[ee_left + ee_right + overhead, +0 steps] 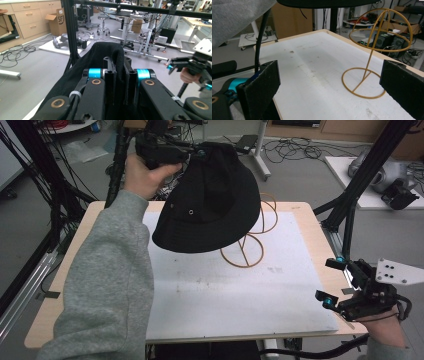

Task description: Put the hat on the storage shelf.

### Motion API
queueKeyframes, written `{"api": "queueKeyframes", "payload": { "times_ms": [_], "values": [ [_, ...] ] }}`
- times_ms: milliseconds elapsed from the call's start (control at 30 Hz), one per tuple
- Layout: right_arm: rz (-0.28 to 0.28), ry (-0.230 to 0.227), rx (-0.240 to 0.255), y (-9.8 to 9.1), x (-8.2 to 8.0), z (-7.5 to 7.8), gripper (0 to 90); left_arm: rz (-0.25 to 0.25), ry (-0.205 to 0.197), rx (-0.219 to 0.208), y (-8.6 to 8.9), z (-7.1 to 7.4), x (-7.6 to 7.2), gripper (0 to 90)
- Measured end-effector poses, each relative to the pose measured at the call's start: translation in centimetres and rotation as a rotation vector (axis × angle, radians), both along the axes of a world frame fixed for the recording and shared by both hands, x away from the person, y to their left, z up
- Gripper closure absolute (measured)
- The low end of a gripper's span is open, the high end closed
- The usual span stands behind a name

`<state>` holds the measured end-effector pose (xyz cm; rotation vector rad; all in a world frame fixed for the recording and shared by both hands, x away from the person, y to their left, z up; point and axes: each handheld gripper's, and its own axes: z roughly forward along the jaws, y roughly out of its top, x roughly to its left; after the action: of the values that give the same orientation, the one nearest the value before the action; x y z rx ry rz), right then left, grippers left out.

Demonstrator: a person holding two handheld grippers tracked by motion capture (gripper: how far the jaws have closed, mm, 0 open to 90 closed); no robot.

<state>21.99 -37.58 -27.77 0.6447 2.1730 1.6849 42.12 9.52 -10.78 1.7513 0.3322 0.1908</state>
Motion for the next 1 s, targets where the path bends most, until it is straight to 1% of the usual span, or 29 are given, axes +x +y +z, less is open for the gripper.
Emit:
{"api": "queueKeyframes", "payload": {
  "times_ms": [133, 233, 333, 367, 400, 500, 567, 600, 667, 733, 767, 900, 1000],
  "values": [
    [-0.005, -0.011, -0.003, -0.2, -0.5, -0.1, 2.2, -0.012, -0.001, -0.007, -1.3, -0.2, 0.9, 83.1],
    [-0.006, -0.004, -0.004, -0.2, -1.0, -0.2, 2.2, -0.02, -0.004, -0.001, -2.2, -0.4, 1.5, 83.0],
    [-0.005, -0.006, -0.006, -0.1, -1.6, -0.3, 2.2, -0.029, 0.0, -0.002, -3.0, -0.5, 2.3, 83.0],
    [-0.006, -0.009, -0.007, 0.0, -1.8, -0.3, 2.2, -0.032, 0.001, -0.006, -3.2, -0.6, 2.6, 83.0],
    [-0.006, -0.001, -0.009, 0.1, -2.0, -0.3, 2.2, -0.036, 0.003, -0.012, -3.6, -0.6, 2.9, 82.9],
    [-0.007, -0.008, -0.016, 0.3, -2.6, -0.4, 2.2, -0.04, 0.012, -0.021, -4.5, -0.8, 3.6, 83.0],
    [-0.009, -0.007, -0.019, 0.4, -3.0, -0.5, 2.2, -0.049, 0.01, -0.01, -5.3, -1.0, 4.0, 82.9],
    [-0.008, -0.015, -0.024, 0.4, -3.1, -0.6, 2.2, -0.051, 0.01, -0.005, -5.7, -1.0, 4.2, 82.9],
    [-0.011, -0.002, -0.037, 0.4, -3.2, -0.8, 2.2, -0.057, 0.008, 0.007, -6.4, -1.3, 4.7, 82.9],
    [-0.017, -0.001, -0.038, 0.3, -3.3, -0.9, 2.2, -0.063, 0.016, 0.003, -7.1, -1.6, 5.1, 82.9],
    [-0.022, 0.002, -0.036, 0.2, -3.4, -0.9, 2.2, -0.064, 0.013, 0.007, -7.4, -1.6, 5.3, 82.9],
    [-0.034, -0.004, -0.028, -0.3, -3.8, -0.8, 2.3, -0.069, 0.014, -0.004, -8.6, -1.7, 5.8, 82.8],
    [-0.041, -0.013, -0.026, -0.6, -4.0, -0.8, 2.2, -0.072, 0.009, 0.013, -9.3, -1.5, 6.1, 82.8]
  ]
}}
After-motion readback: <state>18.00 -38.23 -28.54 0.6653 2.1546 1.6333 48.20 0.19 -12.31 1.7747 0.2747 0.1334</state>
